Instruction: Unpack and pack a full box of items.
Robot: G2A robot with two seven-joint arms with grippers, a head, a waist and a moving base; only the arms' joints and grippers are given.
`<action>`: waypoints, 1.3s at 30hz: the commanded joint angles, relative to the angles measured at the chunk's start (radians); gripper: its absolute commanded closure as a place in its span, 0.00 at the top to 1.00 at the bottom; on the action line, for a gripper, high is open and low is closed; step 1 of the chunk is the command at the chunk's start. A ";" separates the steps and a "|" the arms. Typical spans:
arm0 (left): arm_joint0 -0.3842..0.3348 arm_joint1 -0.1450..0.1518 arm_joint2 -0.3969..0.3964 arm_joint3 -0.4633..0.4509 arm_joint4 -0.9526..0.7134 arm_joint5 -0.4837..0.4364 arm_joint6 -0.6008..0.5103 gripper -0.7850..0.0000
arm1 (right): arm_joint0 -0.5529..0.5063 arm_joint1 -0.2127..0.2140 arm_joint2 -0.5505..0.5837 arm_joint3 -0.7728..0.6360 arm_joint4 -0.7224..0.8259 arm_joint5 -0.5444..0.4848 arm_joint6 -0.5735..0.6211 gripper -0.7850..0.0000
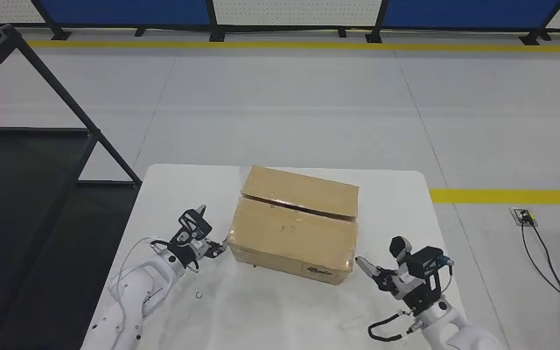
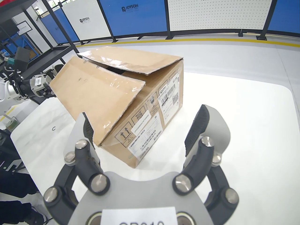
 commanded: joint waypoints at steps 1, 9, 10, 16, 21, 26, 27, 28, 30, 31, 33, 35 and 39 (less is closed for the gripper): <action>0.005 0.000 0.008 -0.015 0.010 -0.007 -0.001 1.00 | 0.002 0.000 -0.001 0.005 0.001 -0.002 -0.002 1.00; 0.005 -0.002 0.043 -0.035 0.031 -0.017 -0.005 1.00 | -0.003 0.003 0.006 0.013 0.008 -0.013 -0.016 1.00; 0.004 -0.003 0.048 -0.036 0.034 -0.020 -0.006 1.00 | -0.004 0.003 0.007 0.012 0.008 -0.014 -0.017 1.00; -0.001 -0.004 0.064 -0.032 0.042 -0.029 -0.002 1.00 | -0.008 0.005 0.012 0.004 0.011 -0.010 -0.017 1.00; -0.010 -0.003 0.017 -0.007 -0.004 0.038 0.001 1.00 | -0.008 0.006 0.010 -0.005 0.000 -0.002 -0.007 1.00; -0.018 0.008 -0.080 0.031 -0.018 0.118 -0.005 1.00 | -0.007 0.008 0.010 -0.011 -0.014 0.000 0.003 1.00; -0.020 0.011 -0.090 0.038 0.010 0.145 -0.003 1.00 | -0.007 0.009 0.011 -0.014 -0.016 -0.002 0.003 1.00; -0.023 0.012 -0.094 0.045 0.038 0.174 0.002 1.00 | -0.007 0.009 0.011 -0.016 -0.020 -0.002 0.003 1.00; -0.035 0.013 -0.089 0.066 0.121 0.251 0.016 1.00 | -0.008 0.010 0.011 -0.023 -0.025 -0.003 0.004 1.00; -0.043 0.013 -0.078 0.083 0.174 0.297 0.026 1.00 | -0.008 0.010 0.011 -0.027 -0.030 -0.001 0.006 1.00; -0.069 0.009 -0.046 0.129 0.274 0.382 0.051 1.00 | -0.010 0.011 0.010 -0.035 -0.038 0.001 0.008 1.00; -0.099 0.002 -0.009 0.181 0.322 0.428 0.087 1.00 | -0.015 0.011 0.011 -0.044 -0.045 0.004 0.009 1.00; -0.164 -0.015 0.047 0.274 0.355 0.526 0.180 1.00 | -0.037 0.012 0.018 -0.062 -0.054 0.017 0.000 1.00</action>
